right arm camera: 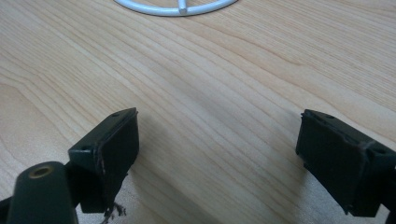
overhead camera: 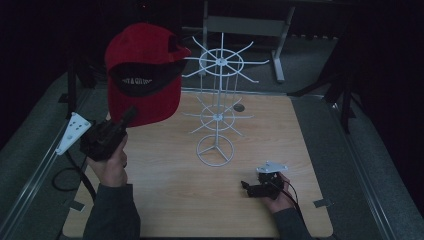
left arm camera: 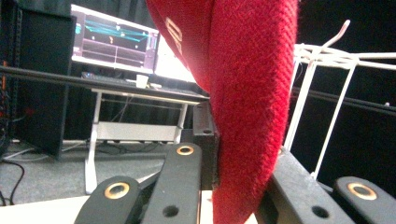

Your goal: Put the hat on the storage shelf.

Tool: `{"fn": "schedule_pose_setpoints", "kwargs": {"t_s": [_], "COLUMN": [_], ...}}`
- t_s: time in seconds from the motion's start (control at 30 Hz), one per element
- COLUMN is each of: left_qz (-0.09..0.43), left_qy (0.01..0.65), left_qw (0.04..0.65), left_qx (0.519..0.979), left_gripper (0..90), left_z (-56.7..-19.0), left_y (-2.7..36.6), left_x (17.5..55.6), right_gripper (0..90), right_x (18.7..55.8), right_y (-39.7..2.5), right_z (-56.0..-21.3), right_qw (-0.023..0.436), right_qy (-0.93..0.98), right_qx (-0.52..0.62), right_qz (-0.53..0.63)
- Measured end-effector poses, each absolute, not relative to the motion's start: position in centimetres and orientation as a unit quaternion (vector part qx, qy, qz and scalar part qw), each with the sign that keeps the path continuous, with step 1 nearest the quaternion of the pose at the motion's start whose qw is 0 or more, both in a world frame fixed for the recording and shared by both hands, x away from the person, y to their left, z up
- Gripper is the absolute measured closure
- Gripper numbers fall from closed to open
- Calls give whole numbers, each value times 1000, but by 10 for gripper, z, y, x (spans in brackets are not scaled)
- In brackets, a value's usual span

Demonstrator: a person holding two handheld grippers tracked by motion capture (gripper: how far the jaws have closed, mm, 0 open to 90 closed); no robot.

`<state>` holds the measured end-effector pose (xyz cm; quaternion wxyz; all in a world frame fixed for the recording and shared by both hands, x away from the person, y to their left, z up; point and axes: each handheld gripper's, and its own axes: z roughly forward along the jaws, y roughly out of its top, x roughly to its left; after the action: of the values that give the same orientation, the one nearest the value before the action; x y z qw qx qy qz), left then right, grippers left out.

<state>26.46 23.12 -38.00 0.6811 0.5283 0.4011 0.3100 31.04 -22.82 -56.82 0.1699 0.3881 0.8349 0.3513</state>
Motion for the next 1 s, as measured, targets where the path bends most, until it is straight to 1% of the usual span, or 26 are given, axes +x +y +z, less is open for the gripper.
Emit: {"fn": "schedule_pose_setpoints", "kwargs": {"t_s": [0.23,0.5,0.77,1.0], "left_qz": [299,280,277,276], "left_qy": [405,411,425,421], "left_qw": [684,694,665,649], "left_qx": [528,521,548,571], "left_gripper": [855,853,851,841], "left_z": [-404,-445,-469,-481], "left_y": [229,225,219,214], "left_x": [265,267,271,271], "right_gripper": [131,131,131,131], "right_x": [310,311,311,311], "right_y": [-228,-228,-228,-228], "right_z": [-568,-568,-568,-568], "right_qw": [171,171,171,171], "right_qy": [835,834,834,835], "right_qx": [388,387,387,387], "right_qz": [352,353,352,352]}}
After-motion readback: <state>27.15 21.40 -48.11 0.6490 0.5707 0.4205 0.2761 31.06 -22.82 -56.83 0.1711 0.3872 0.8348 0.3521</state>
